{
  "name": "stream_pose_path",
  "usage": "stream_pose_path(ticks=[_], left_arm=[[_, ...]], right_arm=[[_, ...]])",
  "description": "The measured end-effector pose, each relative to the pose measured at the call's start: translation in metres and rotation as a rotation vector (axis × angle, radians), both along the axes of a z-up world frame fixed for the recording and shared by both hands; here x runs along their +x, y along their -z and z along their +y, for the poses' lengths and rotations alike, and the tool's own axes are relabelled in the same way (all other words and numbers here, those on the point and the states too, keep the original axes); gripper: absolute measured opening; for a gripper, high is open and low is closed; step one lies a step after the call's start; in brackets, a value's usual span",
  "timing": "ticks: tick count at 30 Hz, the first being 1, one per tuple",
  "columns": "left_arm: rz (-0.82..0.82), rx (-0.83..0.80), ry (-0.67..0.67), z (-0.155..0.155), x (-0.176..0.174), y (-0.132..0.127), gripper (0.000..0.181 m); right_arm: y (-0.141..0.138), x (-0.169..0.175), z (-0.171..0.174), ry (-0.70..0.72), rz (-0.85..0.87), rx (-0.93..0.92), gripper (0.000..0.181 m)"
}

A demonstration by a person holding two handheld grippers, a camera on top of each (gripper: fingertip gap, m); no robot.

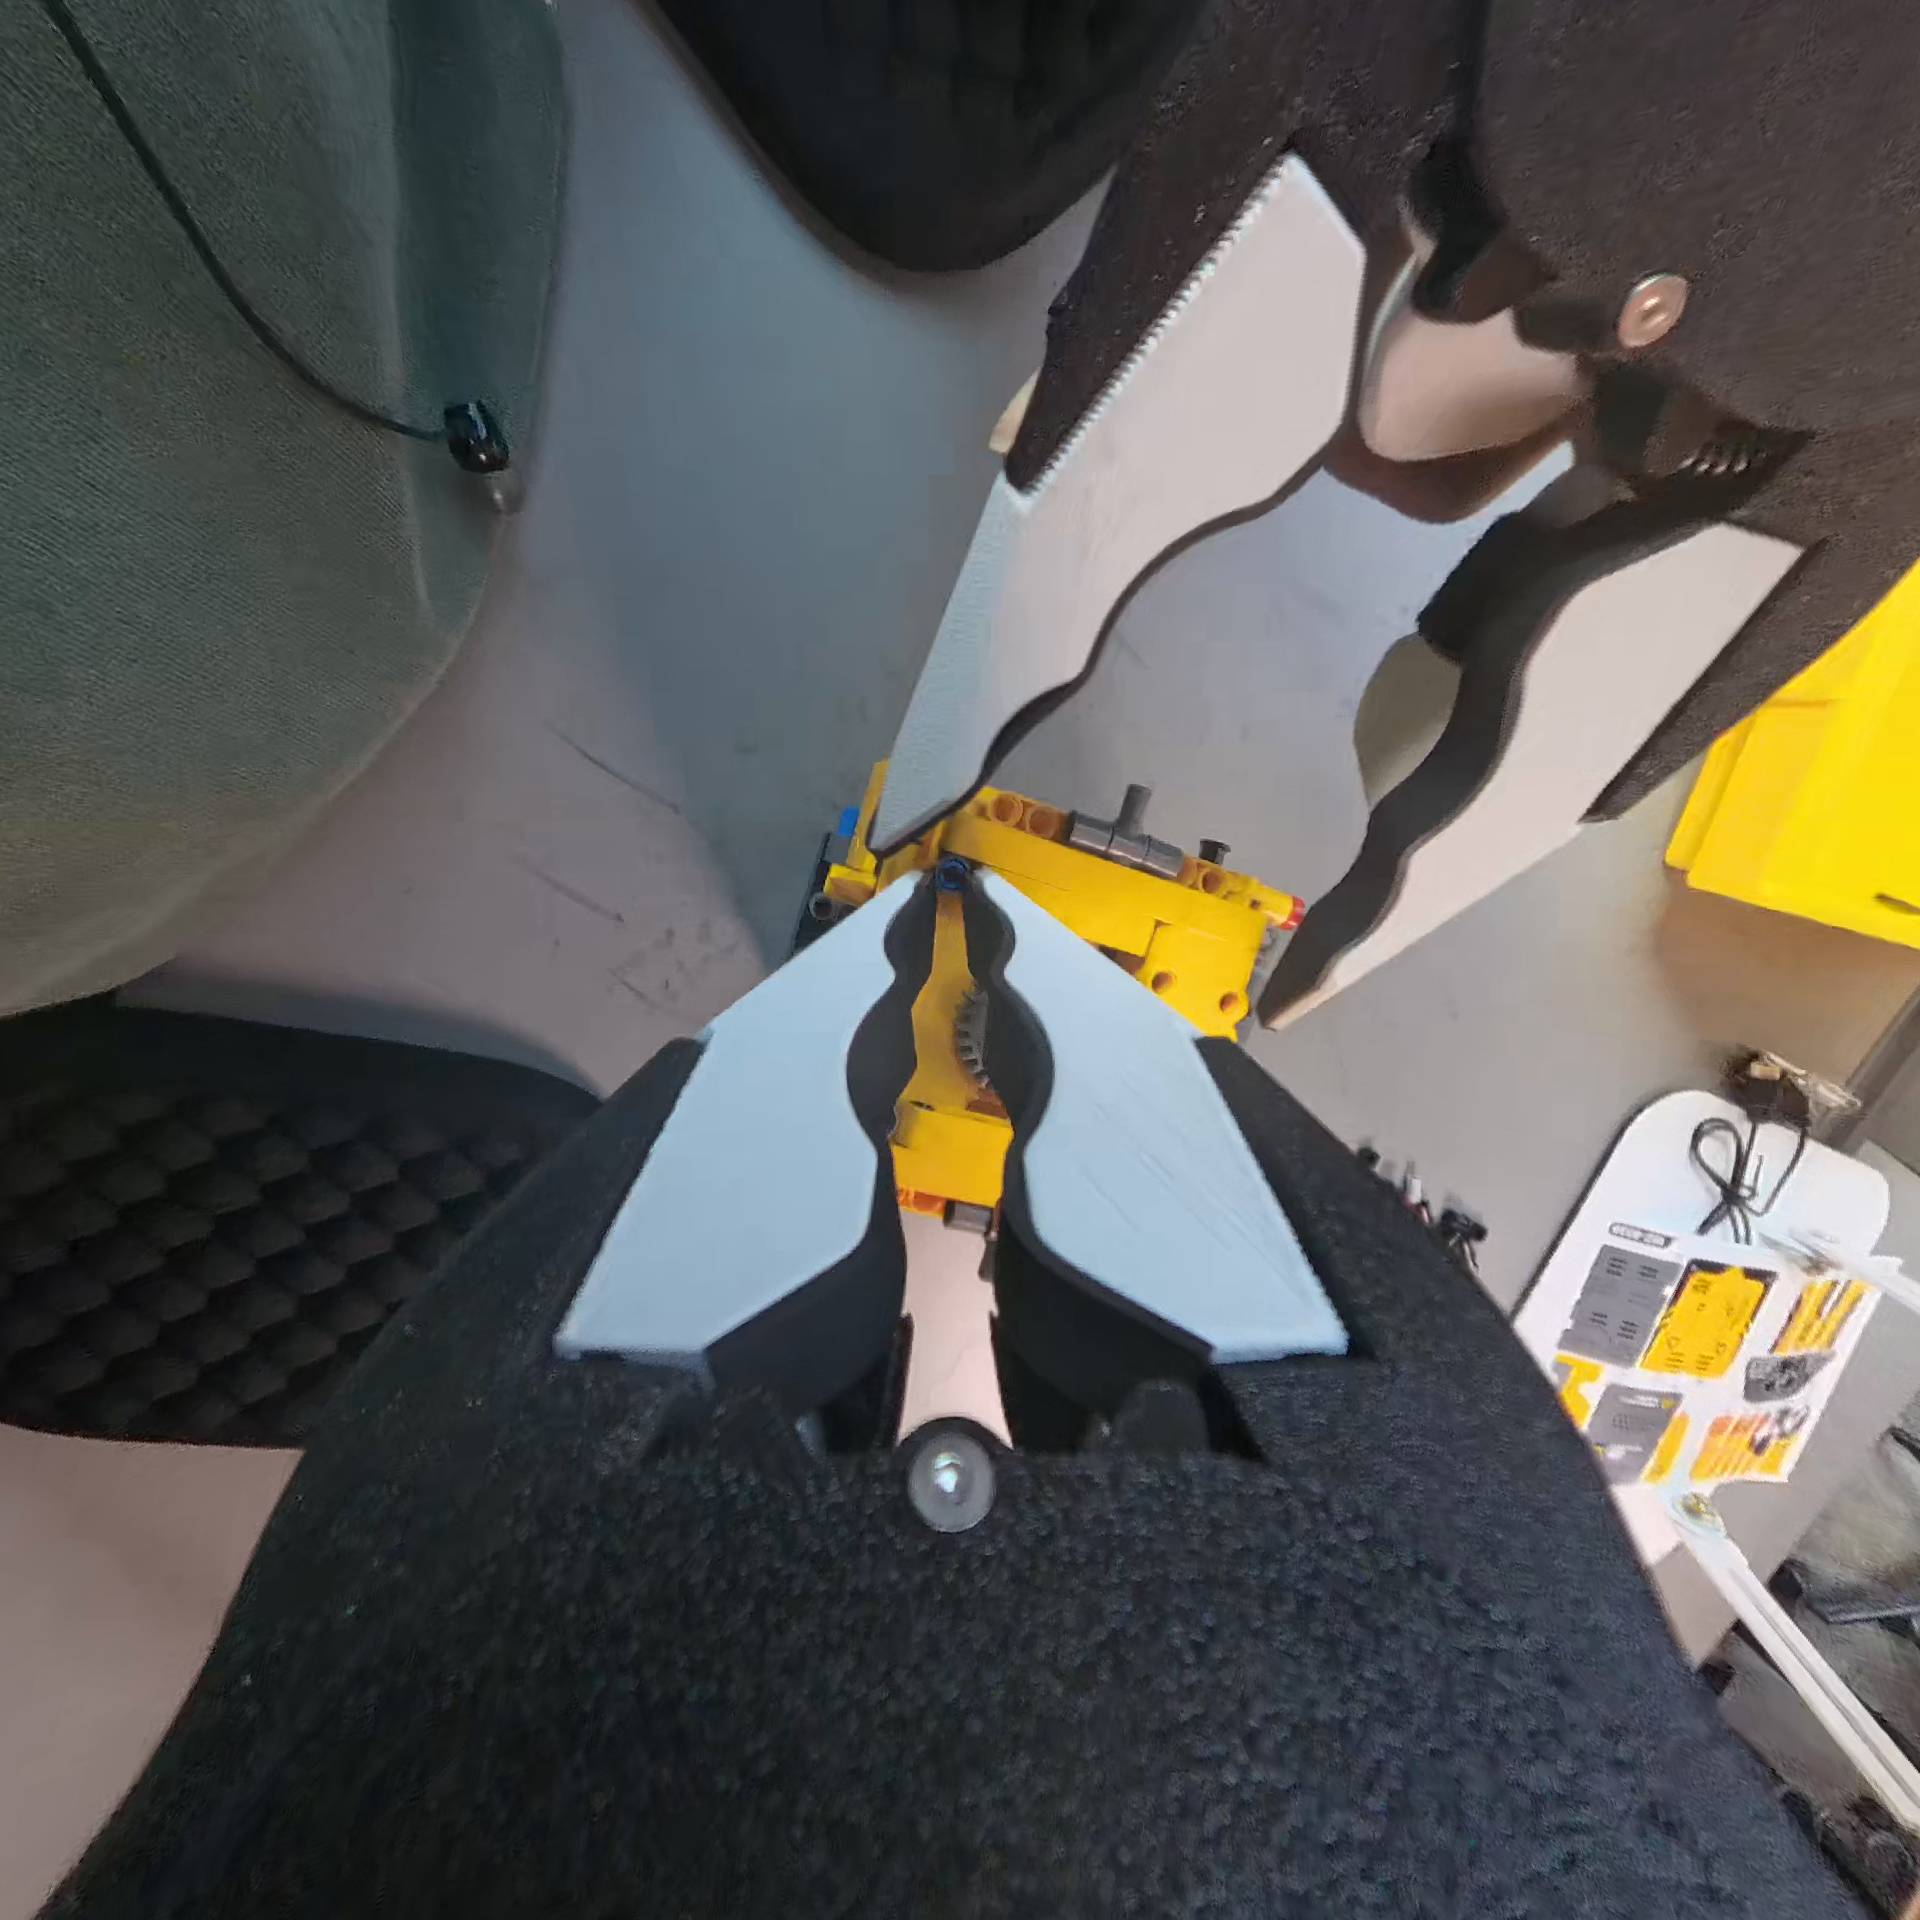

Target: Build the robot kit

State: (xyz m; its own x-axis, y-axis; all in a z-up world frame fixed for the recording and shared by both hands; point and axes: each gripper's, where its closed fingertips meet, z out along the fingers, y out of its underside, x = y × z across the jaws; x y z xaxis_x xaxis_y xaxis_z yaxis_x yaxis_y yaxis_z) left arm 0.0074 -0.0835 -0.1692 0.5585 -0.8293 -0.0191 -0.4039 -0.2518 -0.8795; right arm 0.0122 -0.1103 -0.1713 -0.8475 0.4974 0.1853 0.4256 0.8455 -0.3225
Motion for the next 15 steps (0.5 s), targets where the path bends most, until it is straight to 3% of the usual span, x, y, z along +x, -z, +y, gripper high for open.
stream_pose_path(ticks=[4, 15], left_arm=[[0.044, 0.011, -0.011, -0.003, -0.006, 0.006, 0.086], [-0.059, -0.033, -0.033, -0.005, -0.021, 0.013, 0.083]], right_arm=[[-0.001, -0.002, 0.000, 0.001, 0.029, -0.007, 0.005], [-0.012, -0.001, 0.003, 0.123, 0.042, -0.122, 0.016]])
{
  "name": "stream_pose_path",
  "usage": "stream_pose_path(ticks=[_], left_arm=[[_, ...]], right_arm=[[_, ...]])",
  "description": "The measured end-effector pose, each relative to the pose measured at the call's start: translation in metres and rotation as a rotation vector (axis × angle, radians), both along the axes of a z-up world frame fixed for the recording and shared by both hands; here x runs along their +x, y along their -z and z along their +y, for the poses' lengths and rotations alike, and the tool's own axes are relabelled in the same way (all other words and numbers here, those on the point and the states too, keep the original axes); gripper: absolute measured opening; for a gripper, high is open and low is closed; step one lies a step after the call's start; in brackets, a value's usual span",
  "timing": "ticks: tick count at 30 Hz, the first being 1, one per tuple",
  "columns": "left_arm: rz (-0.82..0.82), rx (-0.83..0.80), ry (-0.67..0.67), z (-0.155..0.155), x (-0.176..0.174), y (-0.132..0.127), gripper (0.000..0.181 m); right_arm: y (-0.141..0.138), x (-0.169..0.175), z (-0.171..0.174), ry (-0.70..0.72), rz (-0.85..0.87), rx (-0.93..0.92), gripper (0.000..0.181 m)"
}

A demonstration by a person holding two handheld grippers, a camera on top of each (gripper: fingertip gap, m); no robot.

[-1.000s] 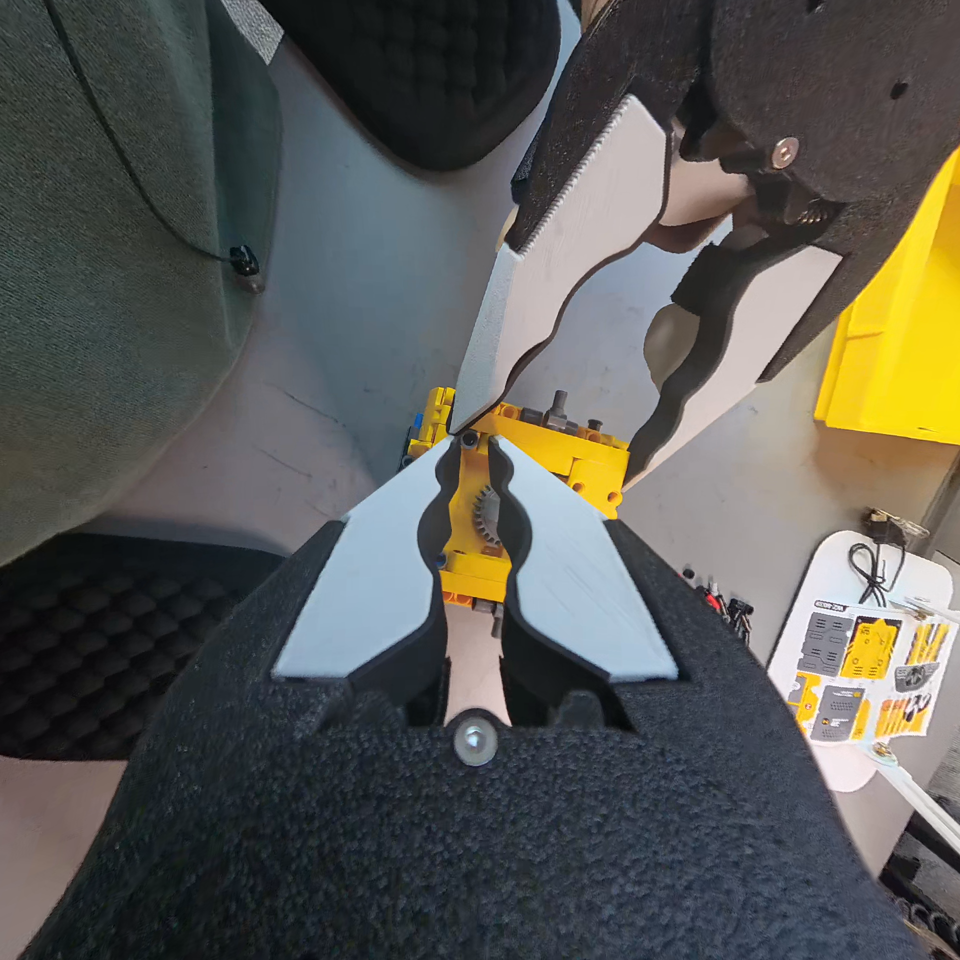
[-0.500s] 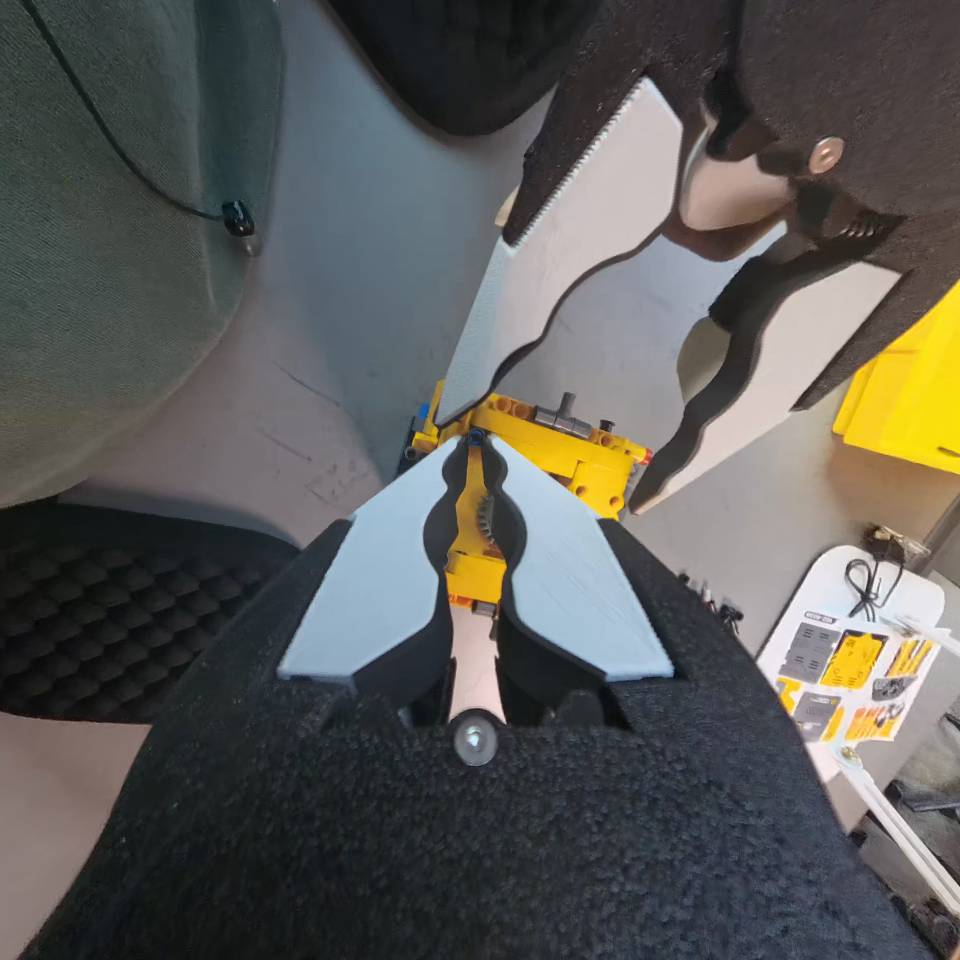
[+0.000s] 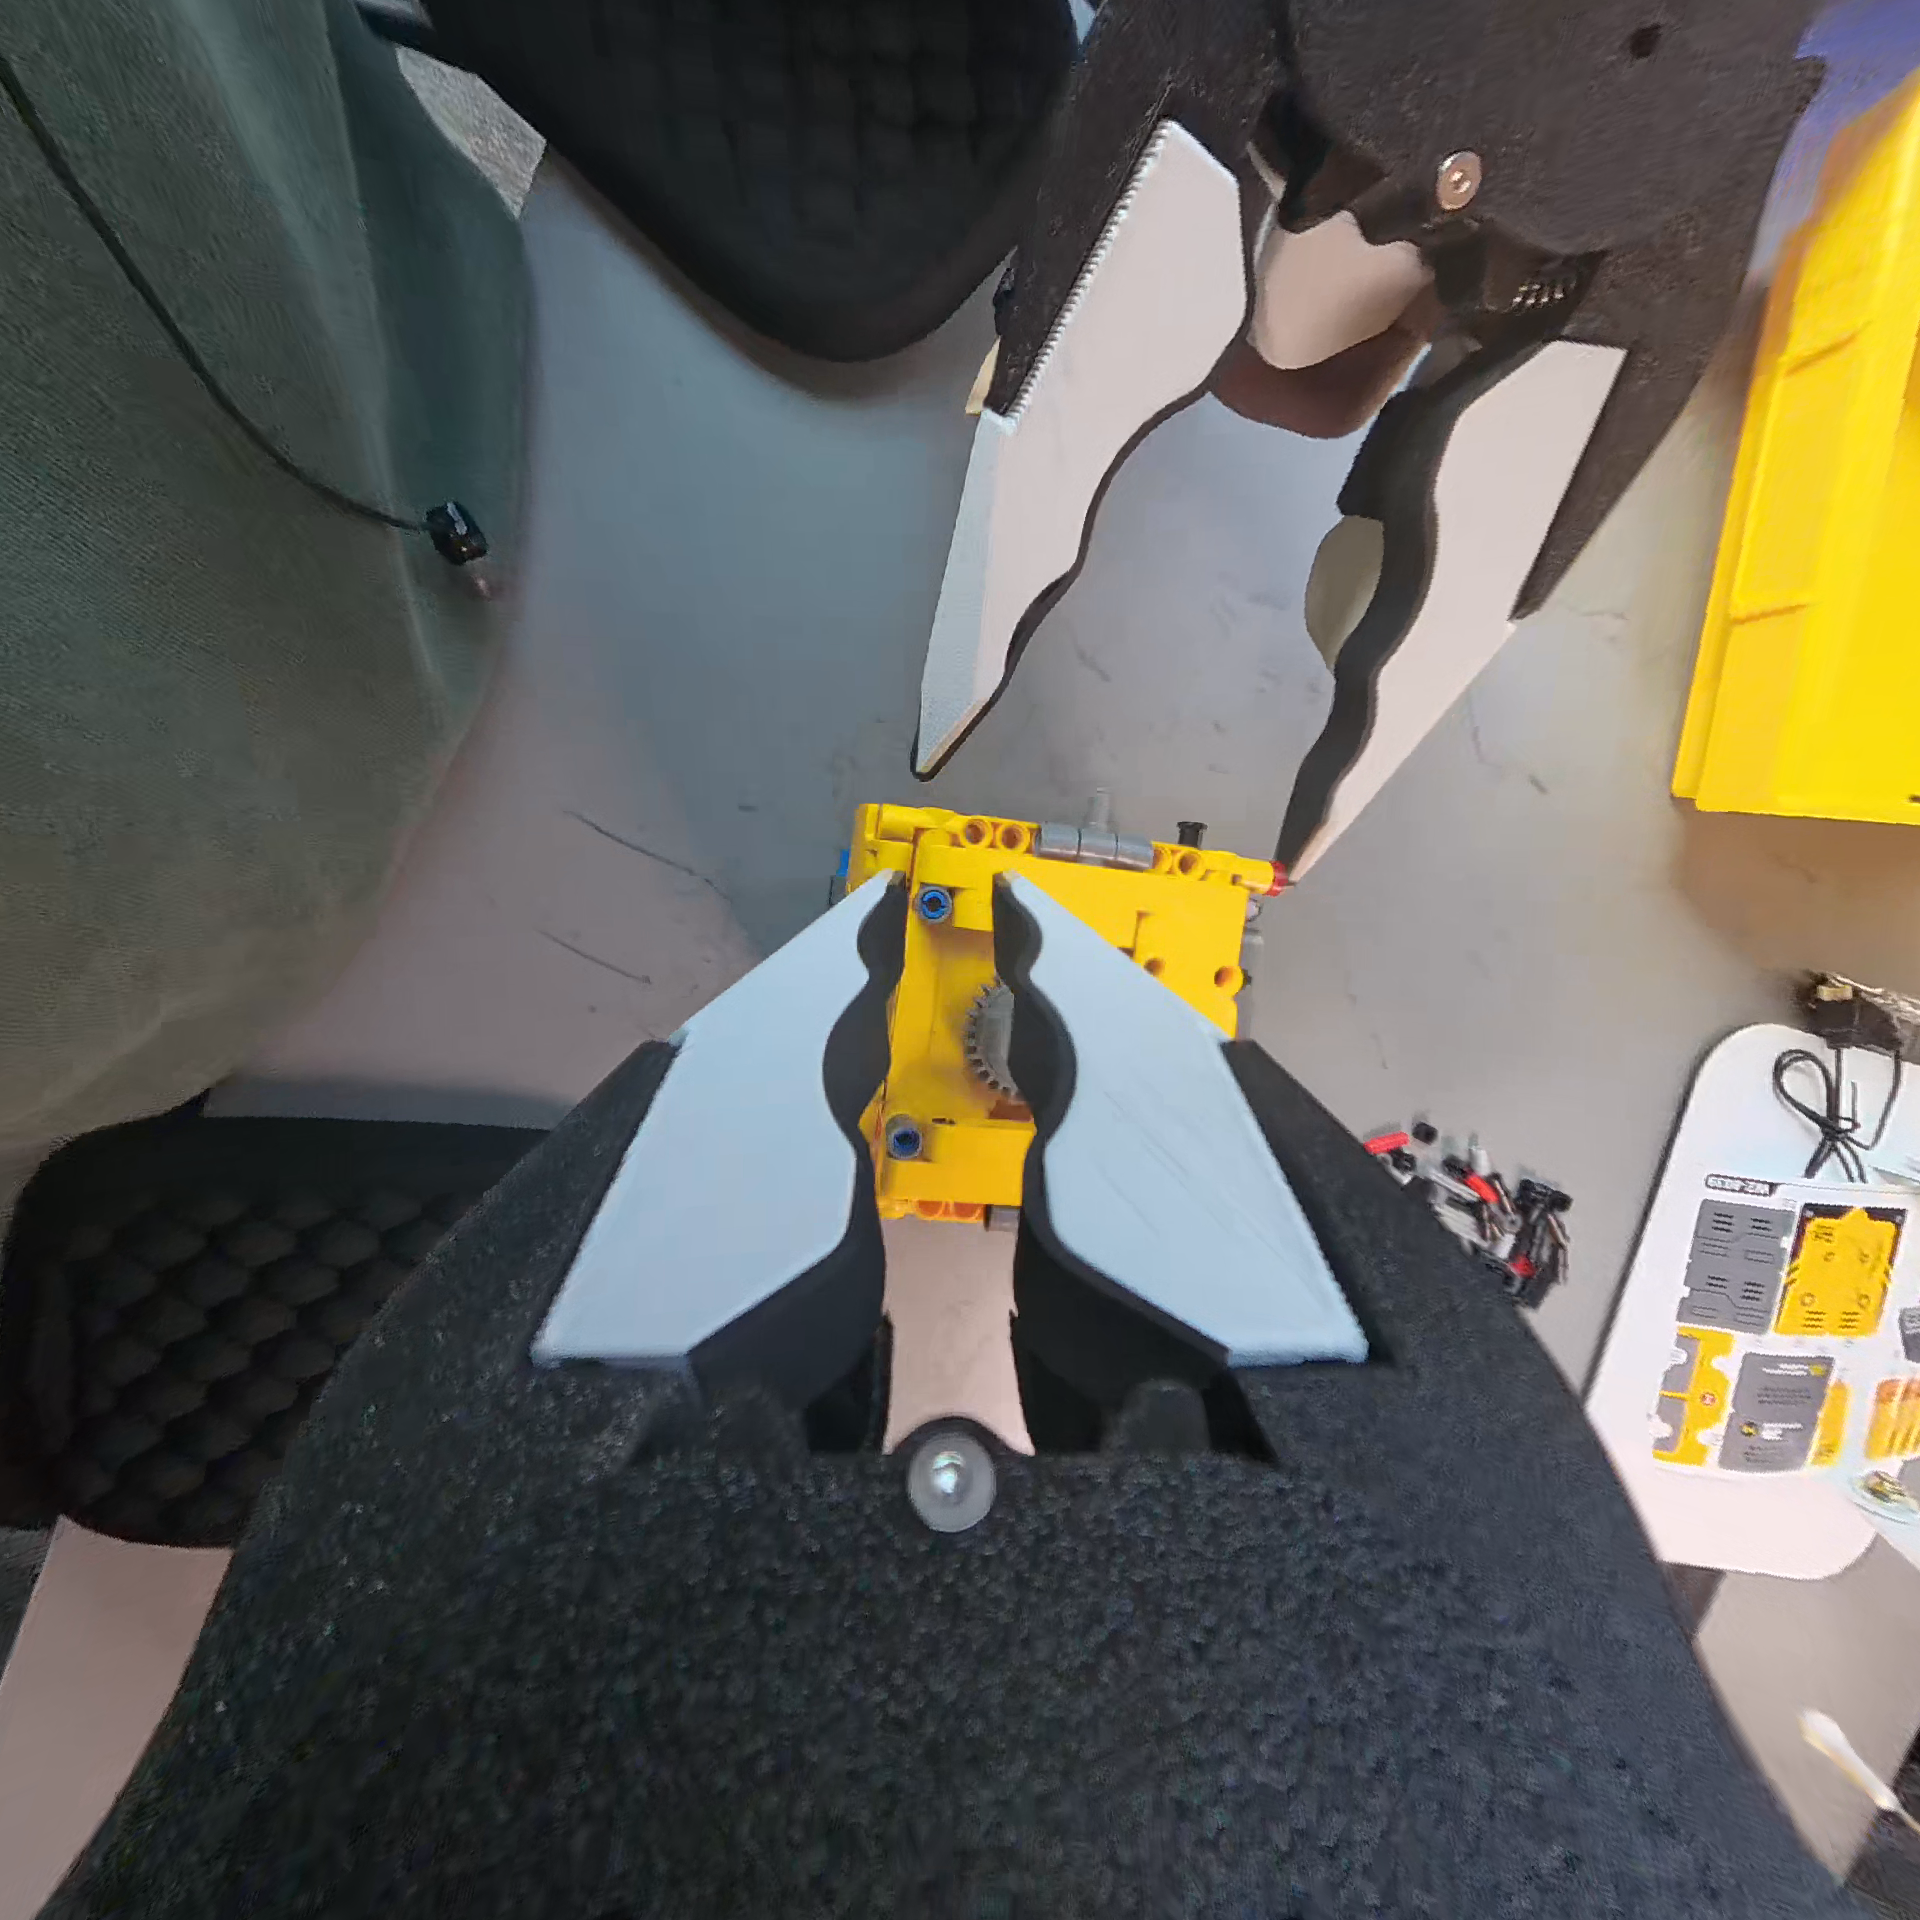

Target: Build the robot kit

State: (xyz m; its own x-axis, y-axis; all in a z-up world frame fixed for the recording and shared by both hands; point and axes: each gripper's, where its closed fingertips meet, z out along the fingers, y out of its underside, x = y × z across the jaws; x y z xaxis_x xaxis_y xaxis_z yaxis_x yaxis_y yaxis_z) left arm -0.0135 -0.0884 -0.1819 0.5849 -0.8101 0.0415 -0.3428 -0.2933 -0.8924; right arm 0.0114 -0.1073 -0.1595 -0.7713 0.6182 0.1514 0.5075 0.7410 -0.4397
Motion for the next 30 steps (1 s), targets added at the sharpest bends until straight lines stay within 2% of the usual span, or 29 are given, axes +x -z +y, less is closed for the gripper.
stream_pose_path(ticks=[6, 9, 12, 14, 17, 23, 30], left_arm=[[-0.033, -0.002, -0.041, 0.005, -0.008, 0.002, 0.066], [-0.048, -0.001, -0.046, 0.007, -0.008, 0.003, 0.061], [-0.052, 0.008, -0.052, 0.008, -0.009, 0.003, 0.057], [-0.062, 0.025, -0.055, 0.007, -0.011, 0.000, 0.048], [-0.093, 0.060, -0.014, -0.001, -0.009, -0.009, 0.028], [-0.060, 0.080, 0.037, -0.007, 0.005, -0.009, 0.005], [-0.053, 0.076, 0.014, -0.004, 0.006, -0.008, 0.004]], right_arm=[[-0.004, -0.004, 0.010, 0.080, 0.024, -0.060, 0.020], [0.003, -0.004, 0.014, 0.102, 0.009, -0.072, 0.024], [-0.003, 0.001, 0.025, 0.130, 0.011, -0.114, 0.028], [-0.010, 0.014, 0.035, 0.133, 0.023, -0.162, 0.028], [-0.011, 0.028, 0.056, 0.214, 0.074, -0.212, 0.027], [0.012, 0.038, 0.077, 0.289, 0.152, -0.265, 0.017], [0.010, 0.036, 0.078, 0.273, 0.193, -0.375, 0.013]])
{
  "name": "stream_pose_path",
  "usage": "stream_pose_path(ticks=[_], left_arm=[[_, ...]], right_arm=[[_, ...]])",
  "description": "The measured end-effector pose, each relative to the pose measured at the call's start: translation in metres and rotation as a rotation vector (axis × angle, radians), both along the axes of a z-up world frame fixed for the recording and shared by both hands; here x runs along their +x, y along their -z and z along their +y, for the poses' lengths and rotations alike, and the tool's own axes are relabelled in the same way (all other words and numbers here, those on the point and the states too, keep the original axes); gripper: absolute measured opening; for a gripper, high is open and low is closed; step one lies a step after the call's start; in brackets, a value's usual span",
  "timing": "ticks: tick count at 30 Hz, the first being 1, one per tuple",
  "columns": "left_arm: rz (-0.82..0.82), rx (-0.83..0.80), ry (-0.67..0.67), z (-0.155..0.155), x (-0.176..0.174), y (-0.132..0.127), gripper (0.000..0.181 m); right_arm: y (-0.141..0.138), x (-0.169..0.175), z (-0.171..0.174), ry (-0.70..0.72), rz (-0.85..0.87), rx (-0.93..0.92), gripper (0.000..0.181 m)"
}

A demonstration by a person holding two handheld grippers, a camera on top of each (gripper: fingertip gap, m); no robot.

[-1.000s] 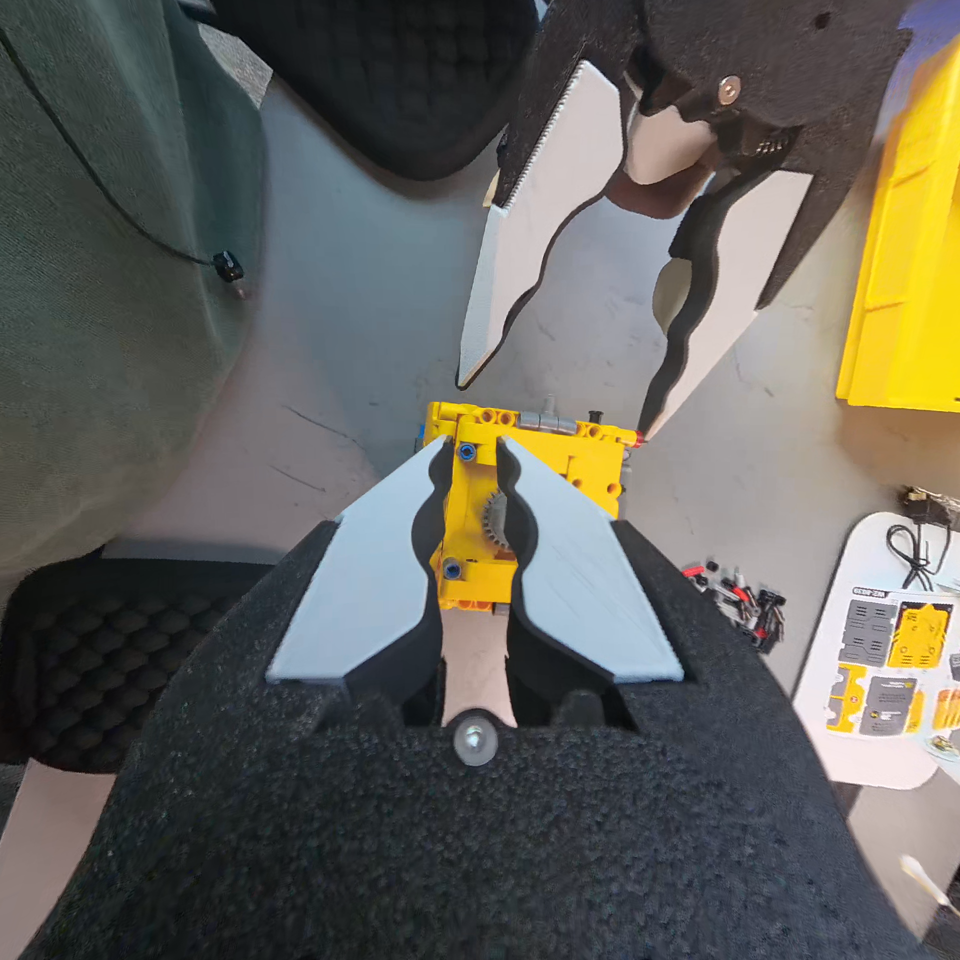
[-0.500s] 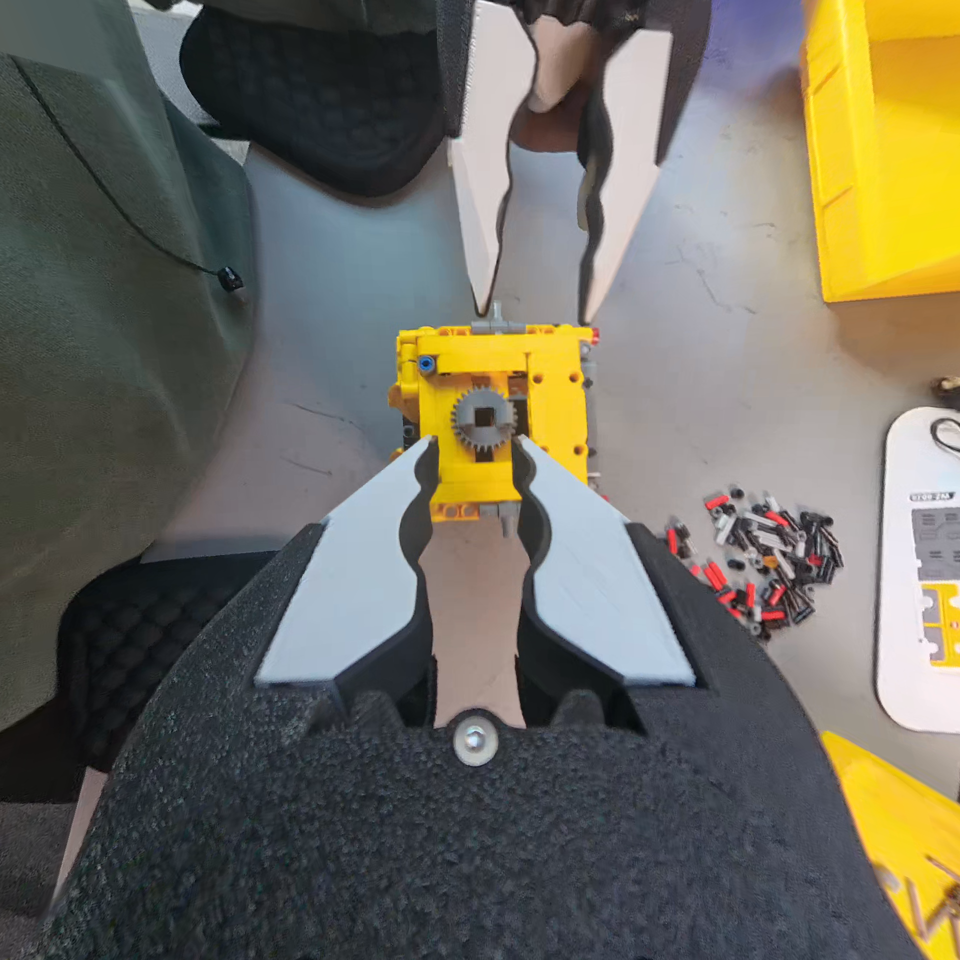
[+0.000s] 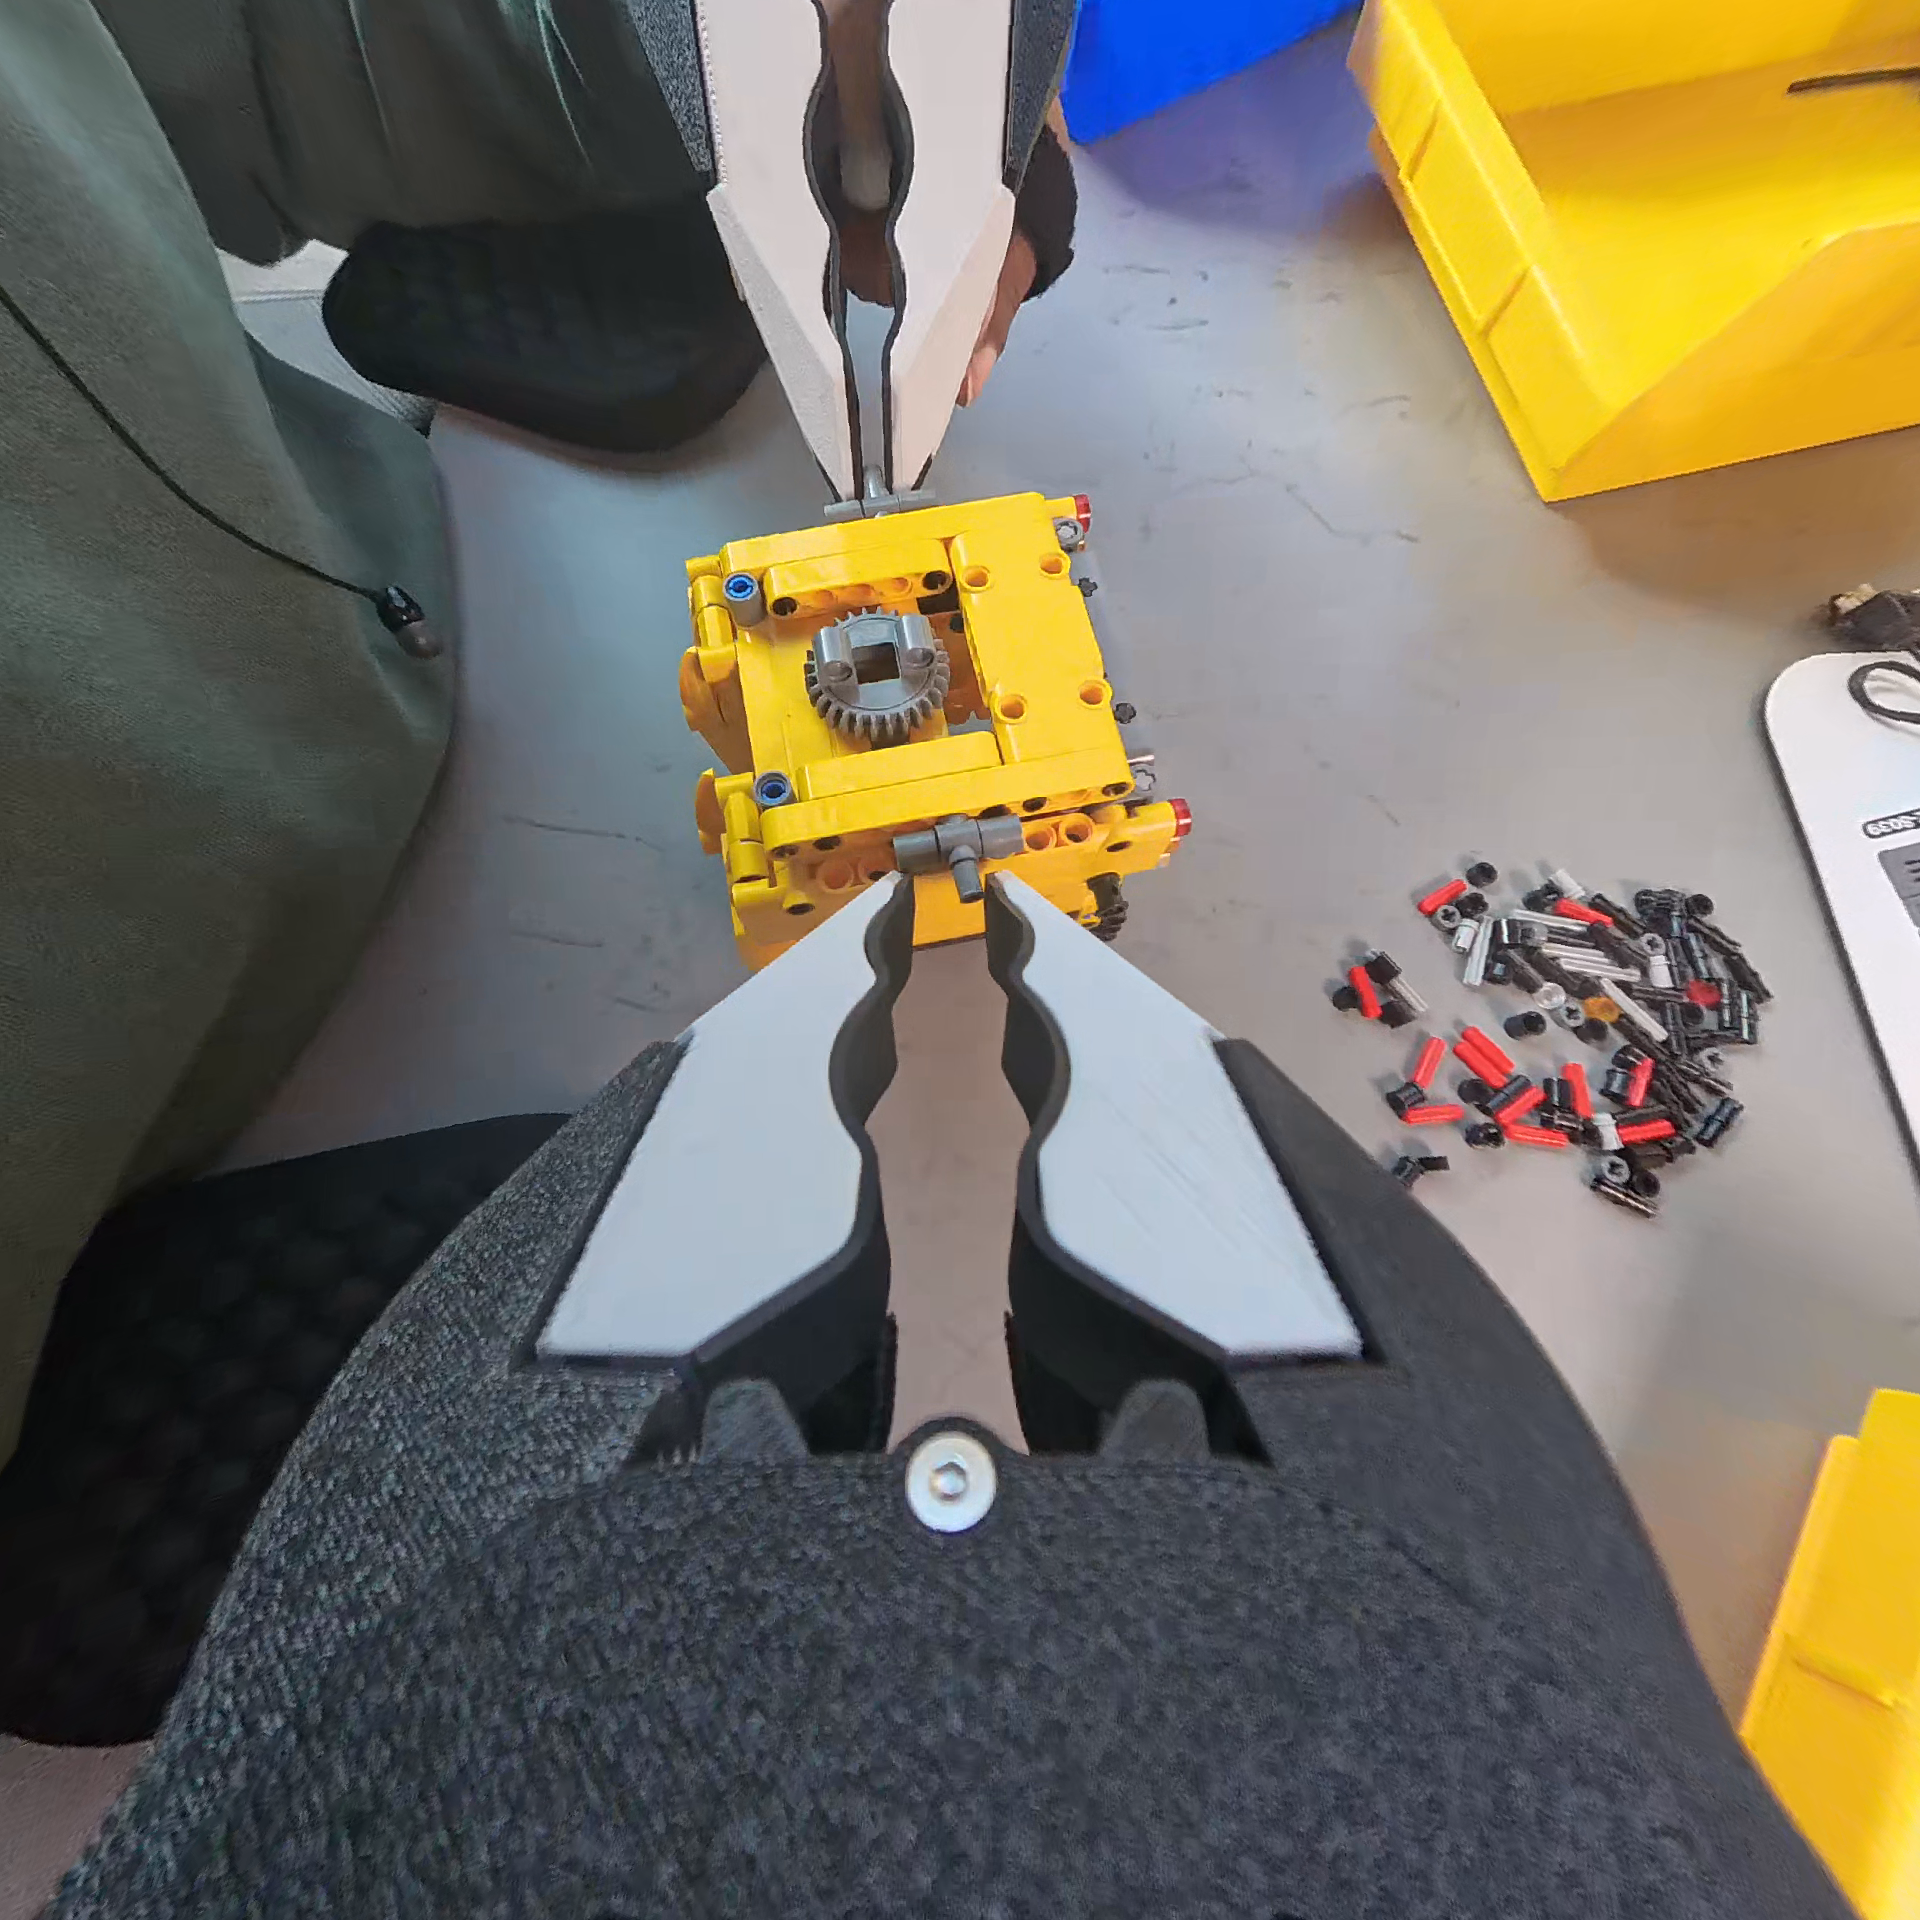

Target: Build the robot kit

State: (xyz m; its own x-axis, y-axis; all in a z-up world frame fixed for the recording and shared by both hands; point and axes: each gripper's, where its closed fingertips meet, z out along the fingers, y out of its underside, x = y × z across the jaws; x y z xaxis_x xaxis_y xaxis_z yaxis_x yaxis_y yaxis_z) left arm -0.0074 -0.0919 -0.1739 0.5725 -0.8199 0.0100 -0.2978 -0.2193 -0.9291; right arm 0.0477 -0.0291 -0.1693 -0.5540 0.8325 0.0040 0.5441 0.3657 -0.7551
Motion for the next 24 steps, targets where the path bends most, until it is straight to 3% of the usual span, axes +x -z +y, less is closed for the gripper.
stream_pose_path(ticks=[8, 12, 17, 24], left_arm=[[-0.053, 0.008, -0.032, 0.003, -0.005, -0.015, 0.004], [-0.100, -0.010, -0.076, 0.009, -0.003, -0.020, 0.006], [-0.014, 0.004, -0.055, 0.006, 0.006, -0.012, 0.000], [0.024, -0.001, -0.057, 0.005, 0.005, -0.010, 0.000]], right_arm=[[-0.019, -0.010, 0.003, 0.023, -0.002, -0.165, 0.004], [-0.006, -0.009, 0.002, -0.008, -0.024, -0.078, 0.000], [-0.006, -0.009, 0.003, -0.054, -0.007, 0.083, 0.000], [-0.006, -0.006, -0.004, -0.107, -0.032, 0.100, 0.000]])
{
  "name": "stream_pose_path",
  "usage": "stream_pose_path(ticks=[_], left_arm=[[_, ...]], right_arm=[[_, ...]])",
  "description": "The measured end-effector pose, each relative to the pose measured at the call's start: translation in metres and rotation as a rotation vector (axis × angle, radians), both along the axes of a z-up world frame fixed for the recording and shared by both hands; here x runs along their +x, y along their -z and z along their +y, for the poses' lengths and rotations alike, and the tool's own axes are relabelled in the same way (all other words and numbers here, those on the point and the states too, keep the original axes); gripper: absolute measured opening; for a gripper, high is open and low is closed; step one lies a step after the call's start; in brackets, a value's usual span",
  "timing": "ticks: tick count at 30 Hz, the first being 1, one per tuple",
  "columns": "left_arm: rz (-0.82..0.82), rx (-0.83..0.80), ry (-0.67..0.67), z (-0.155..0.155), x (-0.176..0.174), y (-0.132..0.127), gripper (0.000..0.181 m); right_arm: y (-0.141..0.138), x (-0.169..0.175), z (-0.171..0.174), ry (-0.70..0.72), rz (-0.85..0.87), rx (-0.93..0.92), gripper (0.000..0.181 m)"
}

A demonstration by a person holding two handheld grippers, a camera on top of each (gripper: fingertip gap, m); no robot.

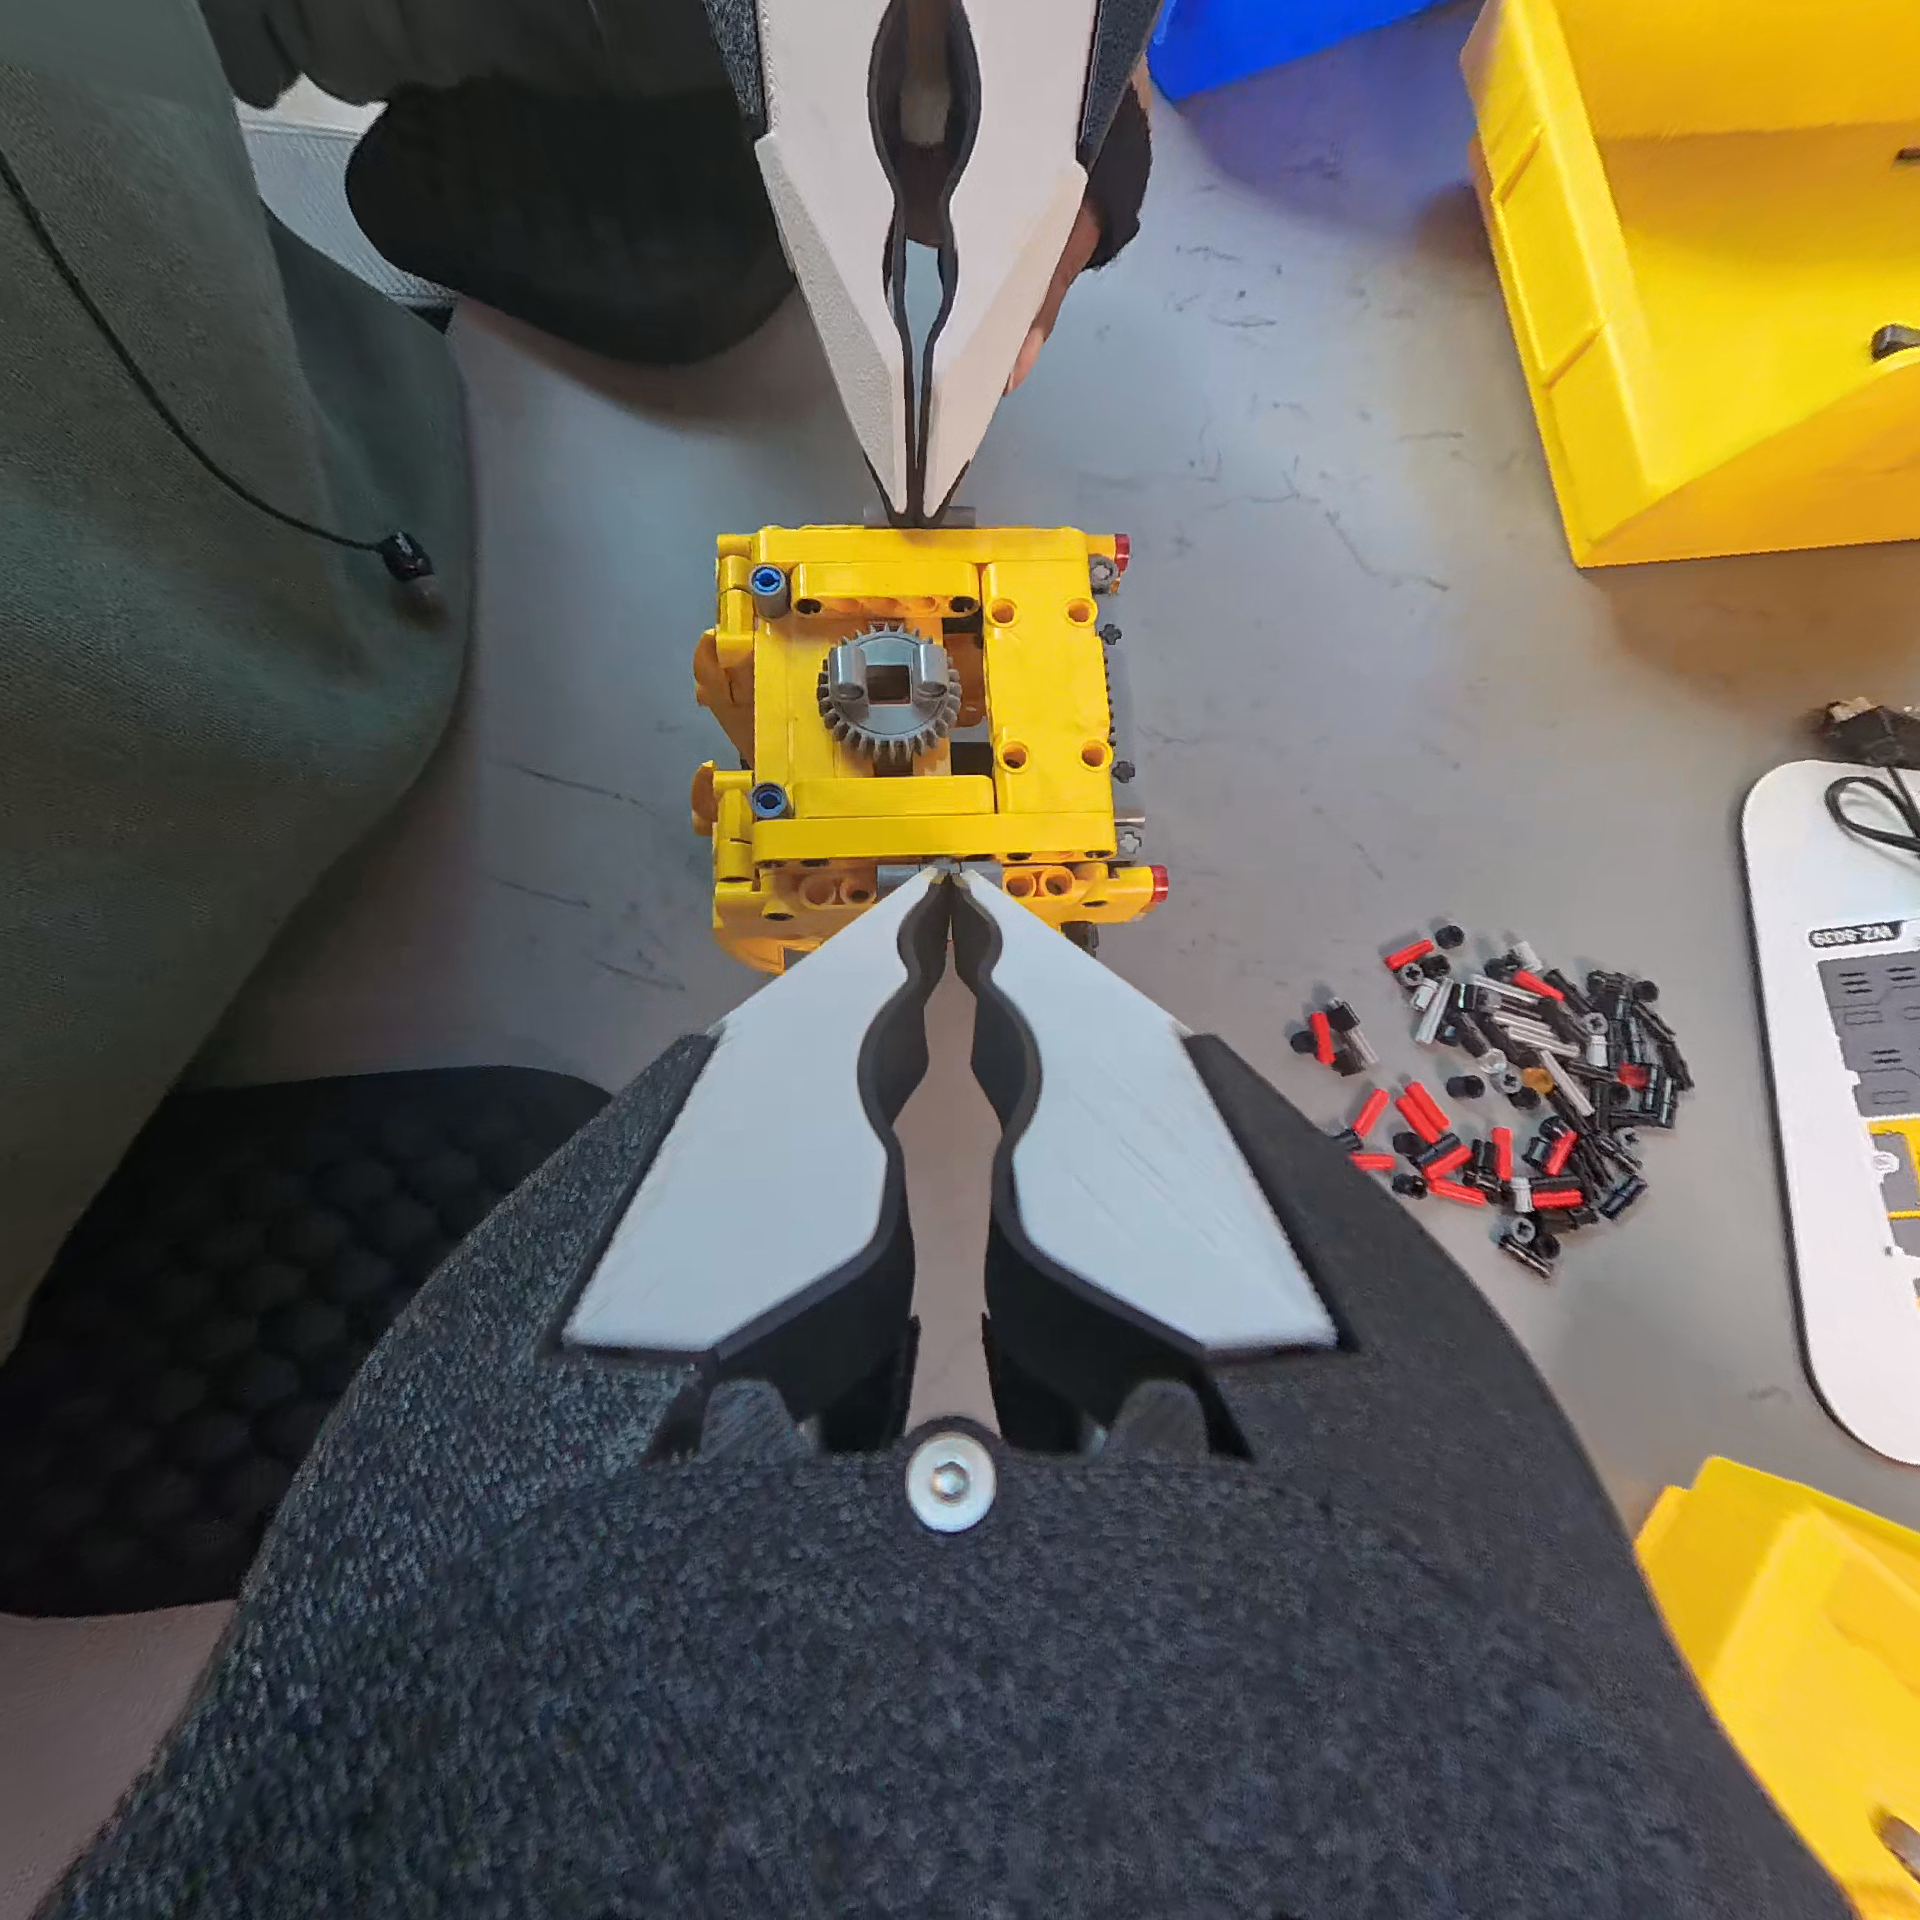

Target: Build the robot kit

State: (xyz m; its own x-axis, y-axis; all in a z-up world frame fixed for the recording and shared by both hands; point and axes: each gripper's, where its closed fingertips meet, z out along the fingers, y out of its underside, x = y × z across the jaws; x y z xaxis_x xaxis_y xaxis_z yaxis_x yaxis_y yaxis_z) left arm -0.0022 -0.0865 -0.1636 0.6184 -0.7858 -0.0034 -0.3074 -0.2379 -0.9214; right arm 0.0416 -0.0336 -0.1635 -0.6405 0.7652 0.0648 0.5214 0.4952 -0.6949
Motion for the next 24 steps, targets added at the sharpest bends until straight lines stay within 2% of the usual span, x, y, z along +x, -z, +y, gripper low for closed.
stream_pose_path(ticks=[8, 13, 17, 20, 24], left_arm=[[0.061, -0.018, 0.020, 0.000, 0.001, 0.001, 0.000], [0.055, 0.005, 0.007, 0.000, 0.000, 0.000, 0.000], [-0.004, 0.063, -0.026, 0.001, -0.009, -0.014, 0.014], [-0.047, 0.073, -0.082, 0.006, -0.022, -0.021, 0.012], [-0.069, 0.050, -0.114, 0.010, -0.025, -0.017, 0.011]], right_arm=[[0.003, 0.002, -0.002, -0.070, -0.080, 0.135, 0.000], [0.001, 0.000, 0.000, -0.043, -0.047, 0.173, 0.000], [-0.016, 0.000, 0.004, 0.015, 0.035, 0.102, 0.004], [-0.024, -0.001, 0.008, 0.062, 0.082, 0.072, 0.003], [-0.022, -0.007, -0.001, 0.081, 0.101, 0.023, 0.003]])
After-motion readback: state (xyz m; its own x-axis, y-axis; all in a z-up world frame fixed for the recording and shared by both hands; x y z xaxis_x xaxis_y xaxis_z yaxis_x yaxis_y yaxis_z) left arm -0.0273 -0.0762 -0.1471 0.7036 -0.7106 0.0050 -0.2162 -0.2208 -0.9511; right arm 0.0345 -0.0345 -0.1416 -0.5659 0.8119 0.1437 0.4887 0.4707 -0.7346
